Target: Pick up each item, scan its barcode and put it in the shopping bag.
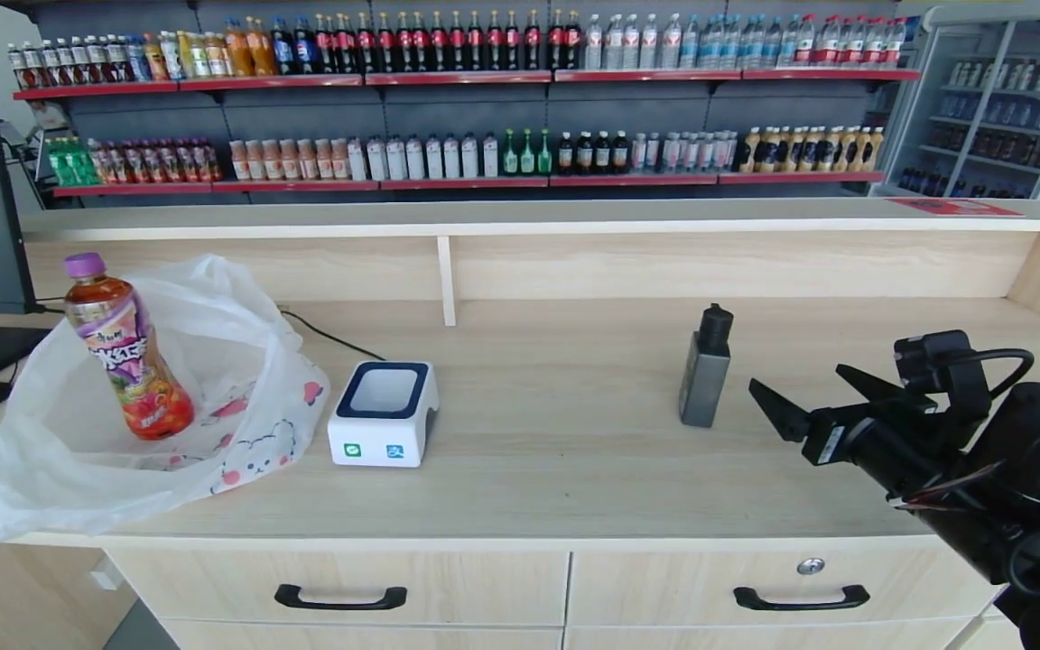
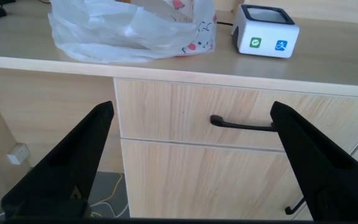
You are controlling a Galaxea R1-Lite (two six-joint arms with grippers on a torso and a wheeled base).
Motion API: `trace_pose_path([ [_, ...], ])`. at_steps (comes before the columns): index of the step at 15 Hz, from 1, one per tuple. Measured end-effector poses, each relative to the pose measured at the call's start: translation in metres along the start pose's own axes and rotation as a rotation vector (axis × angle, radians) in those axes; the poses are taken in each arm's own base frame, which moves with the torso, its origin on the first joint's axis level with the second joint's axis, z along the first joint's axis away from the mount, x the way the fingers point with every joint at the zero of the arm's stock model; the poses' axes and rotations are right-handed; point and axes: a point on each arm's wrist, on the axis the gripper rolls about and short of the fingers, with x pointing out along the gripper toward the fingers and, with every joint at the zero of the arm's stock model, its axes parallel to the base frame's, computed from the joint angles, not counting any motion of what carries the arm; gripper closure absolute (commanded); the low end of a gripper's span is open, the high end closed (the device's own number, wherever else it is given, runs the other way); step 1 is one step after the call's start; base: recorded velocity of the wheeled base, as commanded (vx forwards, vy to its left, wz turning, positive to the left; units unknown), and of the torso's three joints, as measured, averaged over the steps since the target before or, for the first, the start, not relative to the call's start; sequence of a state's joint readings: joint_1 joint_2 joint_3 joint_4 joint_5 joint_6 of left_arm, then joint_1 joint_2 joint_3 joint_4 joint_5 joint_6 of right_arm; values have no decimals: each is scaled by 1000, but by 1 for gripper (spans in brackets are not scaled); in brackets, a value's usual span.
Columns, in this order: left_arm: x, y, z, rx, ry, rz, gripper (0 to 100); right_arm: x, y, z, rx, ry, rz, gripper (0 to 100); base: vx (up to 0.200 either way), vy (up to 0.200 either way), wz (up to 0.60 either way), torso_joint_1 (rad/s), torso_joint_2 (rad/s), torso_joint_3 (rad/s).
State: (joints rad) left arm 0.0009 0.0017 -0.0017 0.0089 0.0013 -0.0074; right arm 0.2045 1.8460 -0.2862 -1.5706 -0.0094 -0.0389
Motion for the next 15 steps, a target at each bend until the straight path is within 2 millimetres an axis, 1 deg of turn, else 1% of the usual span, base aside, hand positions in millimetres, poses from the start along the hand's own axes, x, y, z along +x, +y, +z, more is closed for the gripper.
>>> trace_pose_path([
  [4, 0, 0, 0, -1, 1, 1, 0, -1, 2, -1, 0, 4, 7, 0, 0, 0, 0, 0, 0, 0],
  [8, 0, 0, 0, -2, 0, 0, 0, 1, 18, 1, 3, -5, 81, 0, 0, 0, 0, 0, 0, 0],
  [12, 0, 0, 0, -3, 0, 0, 0, 17, 26, -2, 0, -19, 157, 0, 0, 0, 0, 0, 0, 0],
  [15, 0, 0, 0, -3, 0, 0, 0, 23, 33, -7, -5, -7, 181, 0, 0, 0, 0, 0, 0, 0],
])
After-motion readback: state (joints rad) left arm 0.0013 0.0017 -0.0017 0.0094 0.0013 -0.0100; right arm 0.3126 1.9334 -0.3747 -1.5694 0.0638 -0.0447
